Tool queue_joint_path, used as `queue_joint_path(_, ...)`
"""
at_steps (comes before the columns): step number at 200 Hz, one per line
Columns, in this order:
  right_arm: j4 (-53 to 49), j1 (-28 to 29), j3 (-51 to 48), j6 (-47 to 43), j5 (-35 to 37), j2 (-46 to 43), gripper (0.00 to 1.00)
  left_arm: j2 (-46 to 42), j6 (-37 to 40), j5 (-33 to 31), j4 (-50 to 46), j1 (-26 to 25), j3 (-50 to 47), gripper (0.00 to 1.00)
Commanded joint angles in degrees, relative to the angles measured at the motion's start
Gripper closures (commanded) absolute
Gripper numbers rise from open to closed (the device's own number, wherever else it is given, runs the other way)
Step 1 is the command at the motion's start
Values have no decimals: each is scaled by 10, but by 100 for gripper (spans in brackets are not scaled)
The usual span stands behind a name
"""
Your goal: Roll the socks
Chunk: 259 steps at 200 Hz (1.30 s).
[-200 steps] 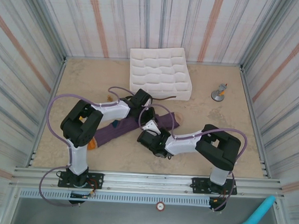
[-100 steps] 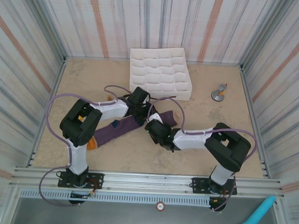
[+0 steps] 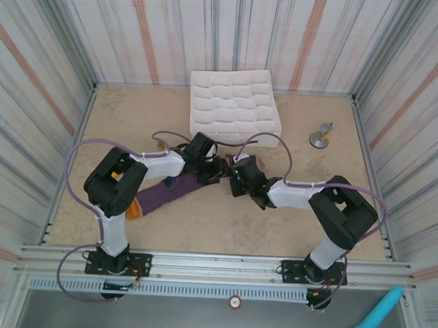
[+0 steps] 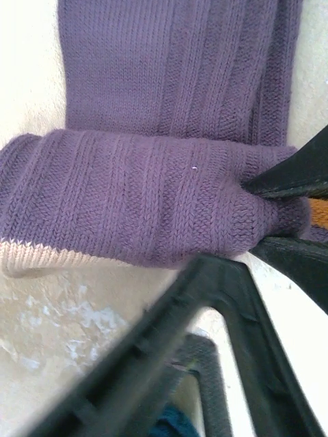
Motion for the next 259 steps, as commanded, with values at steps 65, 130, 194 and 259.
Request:
queue_joint_path(65,-19,-162,-100,118,-340,37,100,-27,-5,30,49,-3,-24,39)
queue_joint_path(130,27,-242,-113,214,-454,88,100,-31,80,-17,11,-19,27,41)
queue_joint_path(194,35,-269,-103,243,-500,131,100,11,82,-45,51,-26,58,41)
queue_joint_path(259,7,-272,-87,230,-501,126,100,63,90,-70,69,-30,91,40)
